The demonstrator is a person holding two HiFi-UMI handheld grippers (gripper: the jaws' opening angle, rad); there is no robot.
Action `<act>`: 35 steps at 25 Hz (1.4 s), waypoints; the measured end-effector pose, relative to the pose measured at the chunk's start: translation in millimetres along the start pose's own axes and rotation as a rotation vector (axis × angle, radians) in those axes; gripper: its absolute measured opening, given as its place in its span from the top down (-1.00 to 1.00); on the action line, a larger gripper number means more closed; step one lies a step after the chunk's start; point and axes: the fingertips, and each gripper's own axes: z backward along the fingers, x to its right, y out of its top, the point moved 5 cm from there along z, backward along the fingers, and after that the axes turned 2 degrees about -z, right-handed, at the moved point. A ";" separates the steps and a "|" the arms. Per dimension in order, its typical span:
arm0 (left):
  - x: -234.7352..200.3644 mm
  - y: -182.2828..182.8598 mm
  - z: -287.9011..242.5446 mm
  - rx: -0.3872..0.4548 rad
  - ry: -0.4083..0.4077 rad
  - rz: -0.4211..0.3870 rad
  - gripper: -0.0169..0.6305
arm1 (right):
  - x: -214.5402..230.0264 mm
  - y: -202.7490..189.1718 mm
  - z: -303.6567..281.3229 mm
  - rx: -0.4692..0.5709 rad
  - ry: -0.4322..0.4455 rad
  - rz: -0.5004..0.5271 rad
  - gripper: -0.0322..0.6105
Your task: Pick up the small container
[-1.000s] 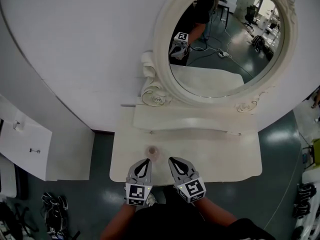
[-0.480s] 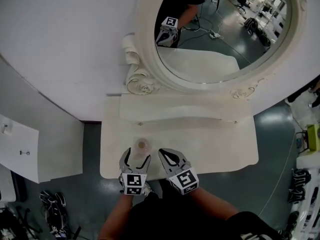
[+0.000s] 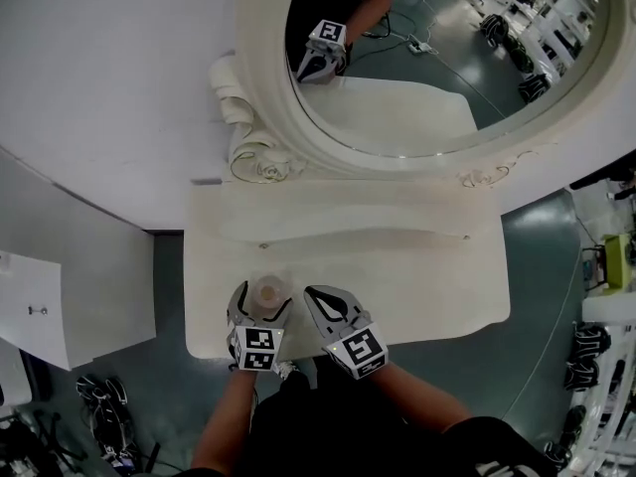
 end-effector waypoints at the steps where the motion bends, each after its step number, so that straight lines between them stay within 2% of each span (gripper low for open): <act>1: 1.2 0.8 -3.8 -0.008 -0.011 -0.005 -0.42 | 2.2 -0.9 -1.1 -0.003 0.000 -0.005 0.88; 8: 1.0 3.1 -20.2 -0.066 -0.029 -0.042 -0.41 | 22.0 0.1 -9.4 -0.022 -0.012 -0.018 0.88; 14: 2.0 1.5 -22.7 -0.092 -0.035 -0.037 -0.40 | 33.8 -2.1 -14.3 -0.026 -0.027 -0.045 0.88; 20: 5.6 3.0 -23.3 -0.094 -0.056 -0.056 -0.29 | 32.2 -6.5 -15.6 -0.042 -0.023 -0.055 0.88; 25: 2.1 5.0 -21.2 -0.065 -0.024 -0.047 -0.28 | 31.8 -5.9 -14.3 -0.041 -0.029 -0.055 0.88; 29: -1.2 8.1 -15.8 -0.013 -0.009 -0.019 -0.28 | 31.9 -5.6 -12.0 -0.041 -0.036 -0.049 0.88; 35: -8.0 27.8 10.2 0.068 0.024 -0.028 -0.28 | 25.6 -4.2 -7.8 -0.027 -0.040 -0.042 0.88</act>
